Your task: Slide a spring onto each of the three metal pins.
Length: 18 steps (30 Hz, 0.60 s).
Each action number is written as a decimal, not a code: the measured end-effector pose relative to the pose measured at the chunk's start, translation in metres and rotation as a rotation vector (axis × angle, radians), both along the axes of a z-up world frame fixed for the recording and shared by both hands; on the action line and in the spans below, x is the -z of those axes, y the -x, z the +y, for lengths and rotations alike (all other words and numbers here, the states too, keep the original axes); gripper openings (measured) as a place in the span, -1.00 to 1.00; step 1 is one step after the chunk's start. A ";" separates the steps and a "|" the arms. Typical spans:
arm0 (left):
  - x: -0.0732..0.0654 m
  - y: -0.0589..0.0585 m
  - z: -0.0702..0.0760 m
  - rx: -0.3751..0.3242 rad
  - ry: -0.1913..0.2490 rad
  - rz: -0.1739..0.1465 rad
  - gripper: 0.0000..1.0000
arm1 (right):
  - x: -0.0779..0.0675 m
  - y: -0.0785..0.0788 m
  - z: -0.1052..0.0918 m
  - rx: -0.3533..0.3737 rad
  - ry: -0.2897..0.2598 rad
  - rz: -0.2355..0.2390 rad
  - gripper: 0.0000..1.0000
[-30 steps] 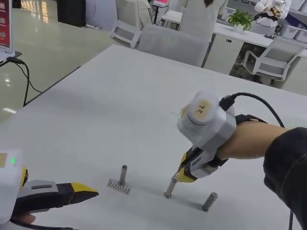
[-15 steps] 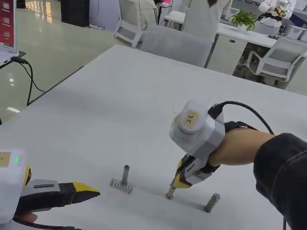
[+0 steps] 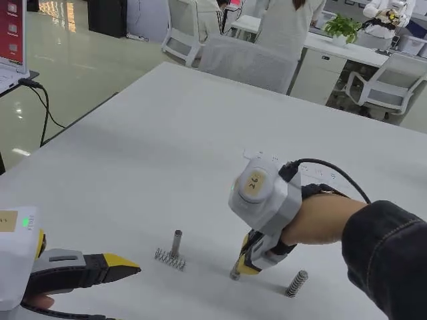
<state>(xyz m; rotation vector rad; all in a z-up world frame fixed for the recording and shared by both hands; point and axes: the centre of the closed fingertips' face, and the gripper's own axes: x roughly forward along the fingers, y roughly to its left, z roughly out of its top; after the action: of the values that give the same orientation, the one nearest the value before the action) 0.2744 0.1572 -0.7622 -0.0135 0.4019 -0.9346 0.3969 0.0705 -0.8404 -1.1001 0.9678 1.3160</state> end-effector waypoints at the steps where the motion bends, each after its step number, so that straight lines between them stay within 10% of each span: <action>1: 0.000 0.000 0.000 0.000 0.000 0.000 -0.09 | 0.001 0.000 0.000 0.000 0.000 -0.002 -0.84; 18: 0.002 0.000 0.001 0.003 -0.004 0.002 -0.10 | 0.009 0.000 -0.001 0.018 -0.010 -0.013 -0.82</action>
<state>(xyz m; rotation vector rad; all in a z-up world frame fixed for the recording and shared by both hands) 0.2740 0.1586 -0.7639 -0.0106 0.4057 -0.9370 0.3971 0.0696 -0.8493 -1.0890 0.9587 1.2960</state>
